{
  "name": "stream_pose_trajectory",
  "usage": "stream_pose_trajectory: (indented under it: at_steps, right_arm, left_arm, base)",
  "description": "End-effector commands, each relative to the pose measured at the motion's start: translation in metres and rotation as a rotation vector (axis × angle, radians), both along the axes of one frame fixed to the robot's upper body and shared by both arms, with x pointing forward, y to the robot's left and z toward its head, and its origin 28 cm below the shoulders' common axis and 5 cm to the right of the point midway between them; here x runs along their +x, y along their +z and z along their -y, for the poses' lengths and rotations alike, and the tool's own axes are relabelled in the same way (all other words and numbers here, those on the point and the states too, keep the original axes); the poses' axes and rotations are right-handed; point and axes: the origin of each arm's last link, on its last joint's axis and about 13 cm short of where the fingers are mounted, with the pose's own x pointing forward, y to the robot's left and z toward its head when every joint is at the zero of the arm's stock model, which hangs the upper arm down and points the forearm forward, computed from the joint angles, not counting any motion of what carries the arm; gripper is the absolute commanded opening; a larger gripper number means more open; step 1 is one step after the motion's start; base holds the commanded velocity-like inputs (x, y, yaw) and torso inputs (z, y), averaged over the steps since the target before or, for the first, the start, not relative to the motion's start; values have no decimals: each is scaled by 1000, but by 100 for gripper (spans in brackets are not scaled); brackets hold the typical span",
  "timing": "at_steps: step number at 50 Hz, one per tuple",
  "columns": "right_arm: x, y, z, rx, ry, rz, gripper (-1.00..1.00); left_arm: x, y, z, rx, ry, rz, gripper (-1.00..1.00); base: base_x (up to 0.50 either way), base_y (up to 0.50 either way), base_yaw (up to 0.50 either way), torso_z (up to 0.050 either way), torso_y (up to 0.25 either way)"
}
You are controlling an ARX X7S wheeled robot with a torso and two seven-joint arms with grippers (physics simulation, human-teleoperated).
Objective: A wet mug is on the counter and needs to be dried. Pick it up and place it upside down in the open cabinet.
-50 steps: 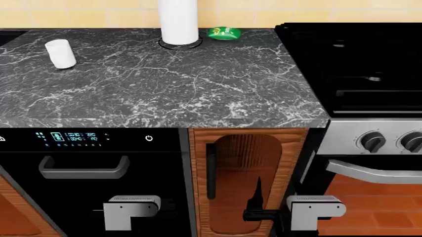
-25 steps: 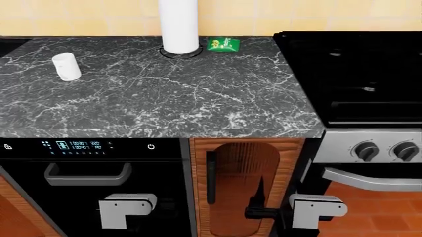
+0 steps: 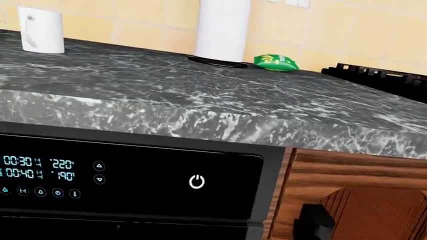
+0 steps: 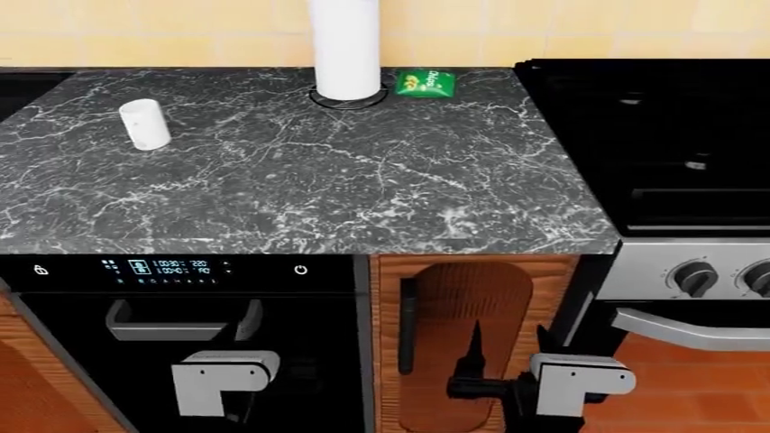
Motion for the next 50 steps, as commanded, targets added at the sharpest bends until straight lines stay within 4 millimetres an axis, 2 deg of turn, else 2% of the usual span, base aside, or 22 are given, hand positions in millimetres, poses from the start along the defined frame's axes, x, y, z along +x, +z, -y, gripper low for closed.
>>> stream_pose_trajectory:
  at_steps: [1,43,45,47,49,50]
  right_arm:
    - [-1,-1,-1,9,19,-10,100]
    - [-1,0,-3,15,28,3,100]
    - [-2,0,-4,28,25,5,100]
    - [-2,10,-3,21,15,36,100]
    - [-5,38,-2,19,15,100,100]
    - [-7,64,0,11,30,158,100]
  left_arm:
    - [0,-2,0,-1,20,-14,100]
    - [-2,-5,2,46,23,-27,100]
    - [-3,0,1,38,23,-23,100]
    - [-4,16,-2,-13,2,34,100]
    - [0,44,-10,-60,2,57,100]
    - [3,64,-16,-79,1,81,100]
  base:
    - [0,500,0,0,0]
    - [0,478,0,0,0]
    - [0,0,0,0,0]
    - [0,0,0,0,0]
    - [0,0,0,0,0]
    - [0,0,0,0,0]
